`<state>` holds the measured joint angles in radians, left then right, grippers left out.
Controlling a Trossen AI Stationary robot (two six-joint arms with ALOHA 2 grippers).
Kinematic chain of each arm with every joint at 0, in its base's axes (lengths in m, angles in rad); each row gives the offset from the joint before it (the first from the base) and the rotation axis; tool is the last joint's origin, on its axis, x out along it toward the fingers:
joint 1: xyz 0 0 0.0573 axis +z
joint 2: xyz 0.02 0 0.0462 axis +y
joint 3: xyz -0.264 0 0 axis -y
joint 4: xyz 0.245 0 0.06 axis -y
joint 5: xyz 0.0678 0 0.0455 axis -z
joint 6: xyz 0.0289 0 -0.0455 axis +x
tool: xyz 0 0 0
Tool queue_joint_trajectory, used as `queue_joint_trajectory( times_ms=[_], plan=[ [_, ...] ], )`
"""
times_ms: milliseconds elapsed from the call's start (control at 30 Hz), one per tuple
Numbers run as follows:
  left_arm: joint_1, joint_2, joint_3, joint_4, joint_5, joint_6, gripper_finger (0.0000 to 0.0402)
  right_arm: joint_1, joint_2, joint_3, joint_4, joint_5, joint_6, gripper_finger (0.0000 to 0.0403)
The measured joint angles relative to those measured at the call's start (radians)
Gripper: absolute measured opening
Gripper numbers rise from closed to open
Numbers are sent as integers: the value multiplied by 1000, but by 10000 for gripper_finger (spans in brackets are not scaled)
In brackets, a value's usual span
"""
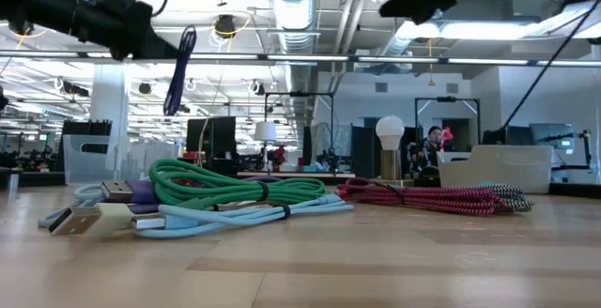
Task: Pick & Place USB Port
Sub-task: Put the violet and black charger cable into the transparent bin
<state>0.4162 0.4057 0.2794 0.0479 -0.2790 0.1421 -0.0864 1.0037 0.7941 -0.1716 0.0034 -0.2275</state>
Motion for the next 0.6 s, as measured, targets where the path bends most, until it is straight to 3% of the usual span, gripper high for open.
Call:
queue_joint_trajectory(
  times_ms=[133, 300, 600],
  plan=[
    [22, 2, 0, -19, -91, -29, 5, 20, -105, -74, 7, 1, 41, 49],
    [38, 1, 0, -32, -286, -18, 5, 54, -214, -152, 29, 5, 77, 49],
    [110, 11, 0, -256, -333, -181, 5, 98, -287, -195, 45, 5, 90, 49]
  ],
)
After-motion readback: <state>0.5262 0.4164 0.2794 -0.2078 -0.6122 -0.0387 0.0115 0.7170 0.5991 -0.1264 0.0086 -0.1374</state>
